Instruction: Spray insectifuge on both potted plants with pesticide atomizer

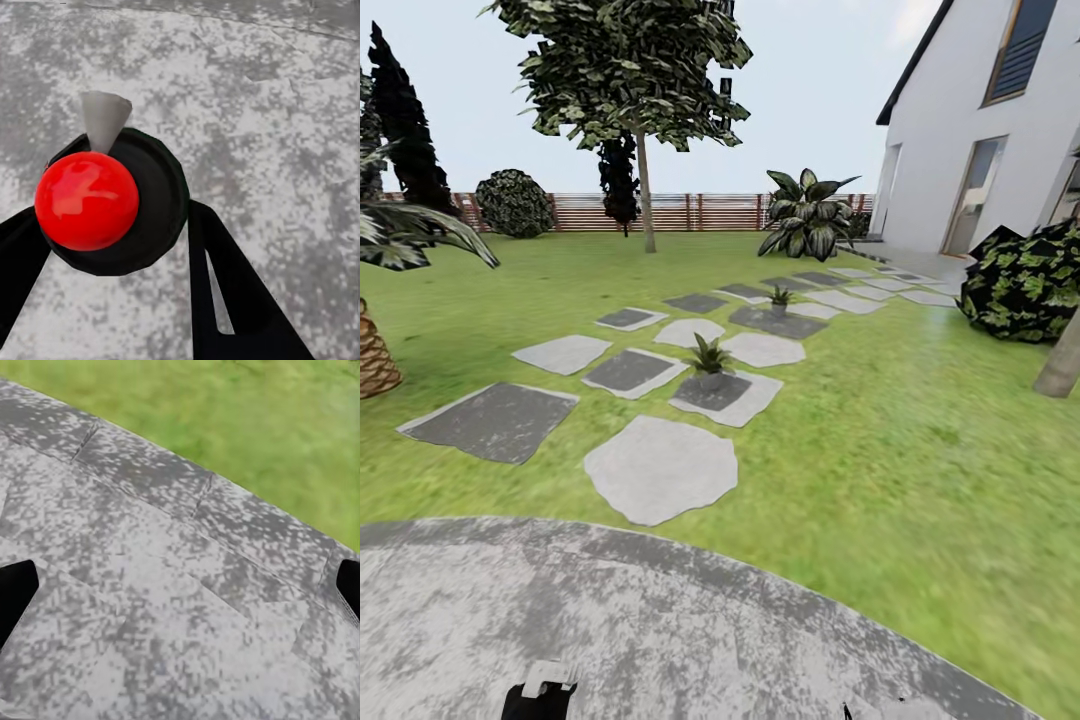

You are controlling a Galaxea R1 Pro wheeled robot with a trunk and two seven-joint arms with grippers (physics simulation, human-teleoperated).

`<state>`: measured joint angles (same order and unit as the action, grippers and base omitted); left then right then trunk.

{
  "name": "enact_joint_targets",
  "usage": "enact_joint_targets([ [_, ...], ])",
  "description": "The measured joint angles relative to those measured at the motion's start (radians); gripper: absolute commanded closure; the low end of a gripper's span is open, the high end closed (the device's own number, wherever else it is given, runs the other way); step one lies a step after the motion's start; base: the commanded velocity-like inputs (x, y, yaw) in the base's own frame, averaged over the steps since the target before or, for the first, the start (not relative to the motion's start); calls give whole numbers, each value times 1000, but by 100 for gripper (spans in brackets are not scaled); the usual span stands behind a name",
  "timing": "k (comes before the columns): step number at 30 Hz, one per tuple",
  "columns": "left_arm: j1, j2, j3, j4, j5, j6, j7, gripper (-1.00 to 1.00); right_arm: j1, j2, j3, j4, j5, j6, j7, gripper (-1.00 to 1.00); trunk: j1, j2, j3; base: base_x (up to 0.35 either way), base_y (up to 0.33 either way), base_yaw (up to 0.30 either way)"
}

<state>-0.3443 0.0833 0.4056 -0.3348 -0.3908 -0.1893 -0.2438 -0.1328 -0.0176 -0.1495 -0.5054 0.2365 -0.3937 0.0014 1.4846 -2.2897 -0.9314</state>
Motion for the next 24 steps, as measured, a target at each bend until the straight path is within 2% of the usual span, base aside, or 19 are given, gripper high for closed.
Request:
enact_joint_targets([
  [24,0,0,0,0,0,0,0,100,0,0,0,0,2,0,0,-100,0,0,0,336,0,0],
])
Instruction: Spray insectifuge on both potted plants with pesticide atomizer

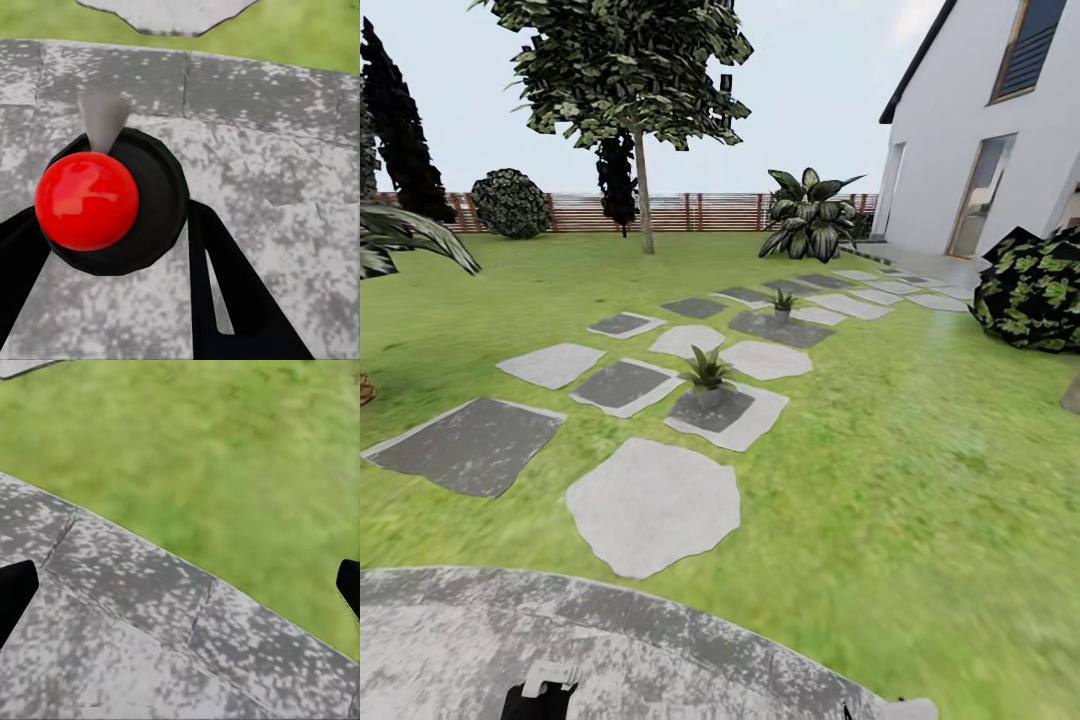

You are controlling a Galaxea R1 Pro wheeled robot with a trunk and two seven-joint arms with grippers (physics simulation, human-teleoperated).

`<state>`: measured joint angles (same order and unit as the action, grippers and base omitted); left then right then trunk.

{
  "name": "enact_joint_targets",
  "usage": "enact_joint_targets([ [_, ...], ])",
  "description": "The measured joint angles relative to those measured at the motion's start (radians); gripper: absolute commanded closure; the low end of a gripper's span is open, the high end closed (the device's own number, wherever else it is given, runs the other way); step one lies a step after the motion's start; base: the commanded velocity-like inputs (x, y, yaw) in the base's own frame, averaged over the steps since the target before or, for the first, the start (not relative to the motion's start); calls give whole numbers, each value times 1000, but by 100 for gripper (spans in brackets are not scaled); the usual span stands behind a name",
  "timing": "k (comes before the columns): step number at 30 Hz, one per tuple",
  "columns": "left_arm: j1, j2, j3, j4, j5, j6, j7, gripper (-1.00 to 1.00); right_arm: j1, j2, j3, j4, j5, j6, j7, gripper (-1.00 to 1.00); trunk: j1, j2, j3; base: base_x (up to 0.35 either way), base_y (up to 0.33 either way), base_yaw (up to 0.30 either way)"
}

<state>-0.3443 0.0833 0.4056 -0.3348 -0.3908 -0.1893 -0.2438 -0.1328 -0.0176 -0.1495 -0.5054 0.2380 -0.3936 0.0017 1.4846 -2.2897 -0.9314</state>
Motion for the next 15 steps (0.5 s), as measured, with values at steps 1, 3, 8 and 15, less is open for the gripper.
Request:
enact_joint_targets([
  [1,0,0,0,0,0,0,0,100,0,0,0,0,0,0,0,-100,0,0,0,336,0,0],
  [3,0,0,0,0,0,0,0,100,0,0,0,0,0,0,0,-100,0,0,0,336,0,0],
  [8,0,0,0,0,0,0,0,100,0,0,0,0,0,0,0,-100,0,0,0,336,0,0],
  [15,0,0,0,0,0,0,0,100,0,0,0,0,0,0,0,-100,0,0,0,336,18,0],
])
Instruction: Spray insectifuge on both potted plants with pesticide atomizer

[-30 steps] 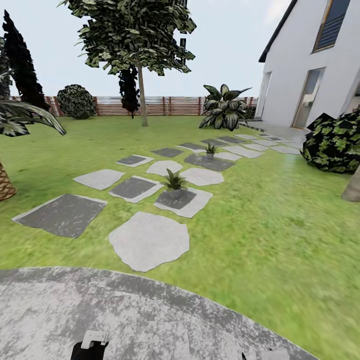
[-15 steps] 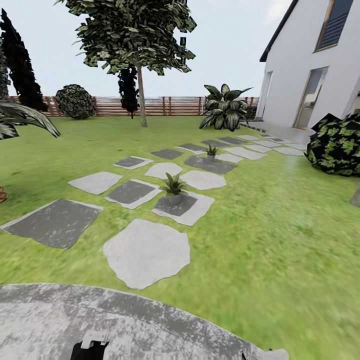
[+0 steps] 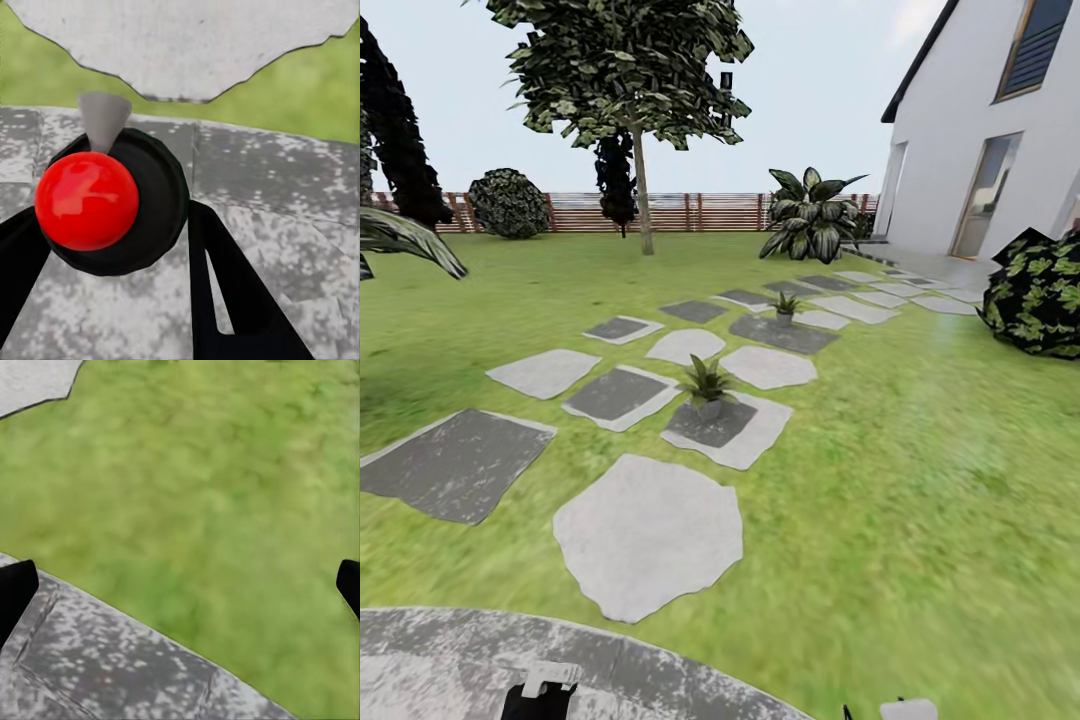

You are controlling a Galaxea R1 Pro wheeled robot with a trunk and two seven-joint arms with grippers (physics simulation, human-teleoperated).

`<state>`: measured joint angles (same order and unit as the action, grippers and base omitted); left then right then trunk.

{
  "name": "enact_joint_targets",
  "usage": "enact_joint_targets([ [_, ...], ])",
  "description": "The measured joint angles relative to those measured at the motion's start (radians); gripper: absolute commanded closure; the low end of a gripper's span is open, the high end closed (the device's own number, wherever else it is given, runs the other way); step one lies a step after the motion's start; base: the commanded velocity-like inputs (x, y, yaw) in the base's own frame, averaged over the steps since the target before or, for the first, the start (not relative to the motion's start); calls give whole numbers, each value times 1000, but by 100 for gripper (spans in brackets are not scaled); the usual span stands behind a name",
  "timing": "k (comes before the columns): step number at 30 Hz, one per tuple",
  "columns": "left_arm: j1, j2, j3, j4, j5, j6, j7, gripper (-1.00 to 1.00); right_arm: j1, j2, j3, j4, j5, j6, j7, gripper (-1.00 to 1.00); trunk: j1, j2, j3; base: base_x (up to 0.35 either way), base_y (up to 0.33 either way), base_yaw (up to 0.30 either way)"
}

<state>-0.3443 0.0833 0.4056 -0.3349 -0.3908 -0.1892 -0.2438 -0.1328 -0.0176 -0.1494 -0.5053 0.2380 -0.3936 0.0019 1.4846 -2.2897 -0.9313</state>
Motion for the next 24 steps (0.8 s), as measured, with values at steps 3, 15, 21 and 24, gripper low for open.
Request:
enact_joint_targets([
  [3,0,0,0,0,0,0,0,100,0,0,0,0,0,0,0,-100,0,0,0,336,66,0],
  [15,0,0,0,0,0,0,0,100,0,0,0,0,0,0,0,-100,0,0,0,336,95,0],
  [21,0,0,0,0,0,0,0,100,0,0,0,0,-1,-1,0,-100,0,0,0,336,102,0],
  [24,0,0,0,0,0,0,0,100,0,0,0,0,-1,-1,0,-100,0,0,0,336,102,0],
])
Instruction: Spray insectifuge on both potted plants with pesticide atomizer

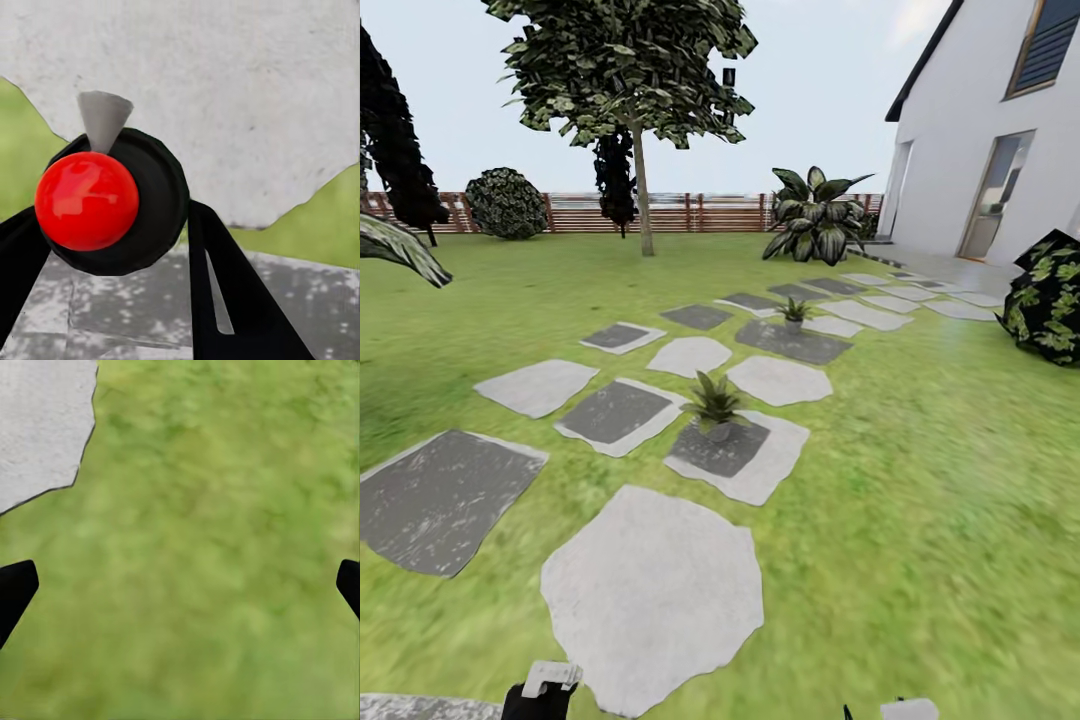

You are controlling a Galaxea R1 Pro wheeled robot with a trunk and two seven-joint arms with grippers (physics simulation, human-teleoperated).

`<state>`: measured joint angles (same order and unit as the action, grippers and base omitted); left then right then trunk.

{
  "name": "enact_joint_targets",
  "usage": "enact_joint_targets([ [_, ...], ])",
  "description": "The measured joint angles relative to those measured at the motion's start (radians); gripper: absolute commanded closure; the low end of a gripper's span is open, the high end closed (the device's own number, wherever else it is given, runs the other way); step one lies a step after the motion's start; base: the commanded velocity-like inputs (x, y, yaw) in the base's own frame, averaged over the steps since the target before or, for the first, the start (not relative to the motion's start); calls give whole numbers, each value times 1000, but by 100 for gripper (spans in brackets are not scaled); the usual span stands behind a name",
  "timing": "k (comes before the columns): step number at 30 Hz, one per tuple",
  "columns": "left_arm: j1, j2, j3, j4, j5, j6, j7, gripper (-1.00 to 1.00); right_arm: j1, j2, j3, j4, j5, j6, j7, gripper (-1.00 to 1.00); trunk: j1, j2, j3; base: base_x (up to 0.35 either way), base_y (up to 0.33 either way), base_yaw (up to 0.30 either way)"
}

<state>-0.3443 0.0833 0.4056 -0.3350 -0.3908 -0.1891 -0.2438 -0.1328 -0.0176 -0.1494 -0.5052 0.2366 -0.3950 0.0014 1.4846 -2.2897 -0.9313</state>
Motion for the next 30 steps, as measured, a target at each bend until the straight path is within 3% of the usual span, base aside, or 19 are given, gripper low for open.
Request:
enact_joint_targets([
  [24,0,0,0,0,0,0,0,100,0,0,0,0,0,0,-2,-100,0,0,0,336,102,-1],
  [30,0,0,0,0,0,0,0,100,0,0,0,0,0,1,-1,-100,0,0,0,336,102,-161],
])
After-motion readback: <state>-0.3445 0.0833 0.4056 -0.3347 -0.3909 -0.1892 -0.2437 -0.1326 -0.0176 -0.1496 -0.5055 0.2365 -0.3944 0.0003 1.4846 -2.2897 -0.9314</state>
